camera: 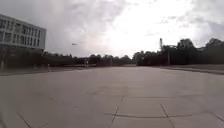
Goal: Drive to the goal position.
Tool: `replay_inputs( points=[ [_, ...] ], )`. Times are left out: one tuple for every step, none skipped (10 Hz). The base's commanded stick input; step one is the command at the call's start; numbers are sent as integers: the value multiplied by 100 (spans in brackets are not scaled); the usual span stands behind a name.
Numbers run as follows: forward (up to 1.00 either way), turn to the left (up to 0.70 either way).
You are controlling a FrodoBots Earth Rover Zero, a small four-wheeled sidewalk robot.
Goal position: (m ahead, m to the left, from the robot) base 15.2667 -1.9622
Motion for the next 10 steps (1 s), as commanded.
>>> replay_inputs(
  points=[
    [70,-35],
    [70,-35],
    [70,-35],
    [70,-35],
    [70,-34],
    [70,-32],
    [70,-31],
    [70,-20],
    [70,-8],
    [70,-1]
  ],
)
